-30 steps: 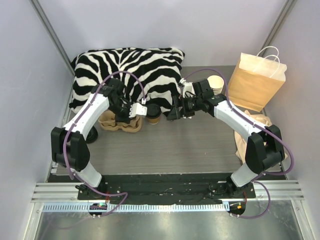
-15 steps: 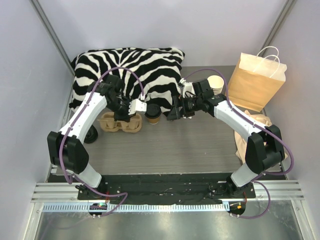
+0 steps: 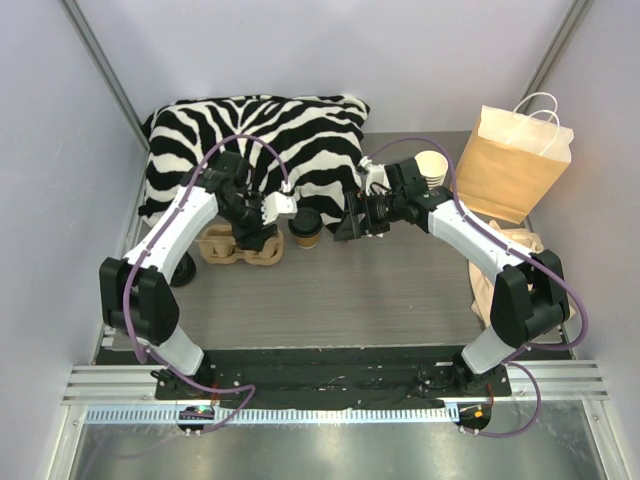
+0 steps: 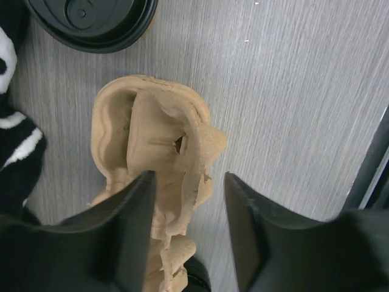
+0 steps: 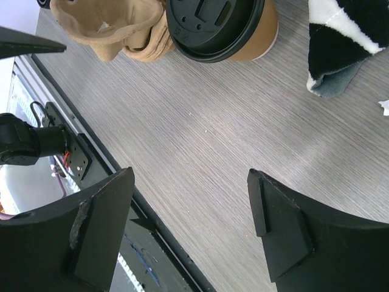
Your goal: Pack the takeout coffee
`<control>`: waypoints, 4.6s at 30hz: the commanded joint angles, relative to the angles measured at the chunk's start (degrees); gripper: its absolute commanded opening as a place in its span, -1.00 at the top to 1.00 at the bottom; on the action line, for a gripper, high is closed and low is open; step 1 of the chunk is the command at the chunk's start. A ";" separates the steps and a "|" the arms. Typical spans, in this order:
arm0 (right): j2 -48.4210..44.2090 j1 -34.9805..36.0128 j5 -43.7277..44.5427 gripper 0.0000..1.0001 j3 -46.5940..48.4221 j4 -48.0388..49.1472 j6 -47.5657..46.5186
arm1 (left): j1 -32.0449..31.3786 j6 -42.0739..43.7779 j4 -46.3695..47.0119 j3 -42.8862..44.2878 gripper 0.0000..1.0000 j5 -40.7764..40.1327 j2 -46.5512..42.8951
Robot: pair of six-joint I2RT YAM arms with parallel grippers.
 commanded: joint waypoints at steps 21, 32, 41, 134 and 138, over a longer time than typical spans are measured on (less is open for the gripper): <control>-6.63 -7.23 7.38 -0.70 12.52 -9.65 -9.45 | 35.51 -68.37 1.59 5.46 -0.99 -6.31 -6.76; 0.75 -37.42 13.46 -0.98 50.65 -25.13 -31.41 | 35.78 -69.52 6.59 0.01 -0.99 1.76 -10.97; 5.50 -42.40 10.31 -0.98 53.32 -31.90 -49.35 | 35.69 -69.16 9.58 -0.87 -0.99 4.15 -12.46; -42.67 -4.95 -3.06 -0.54 -1.19 -58.63 -116.98 | 35.69 -67.14 12.31 -6.32 -0.99 14.52 -23.62; -40.91 -4.95 -6.22 -0.99 3.47 -58.10 -111.16 | 35.69 -66.87 12.39 -7.02 -0.99 14.43 -24.06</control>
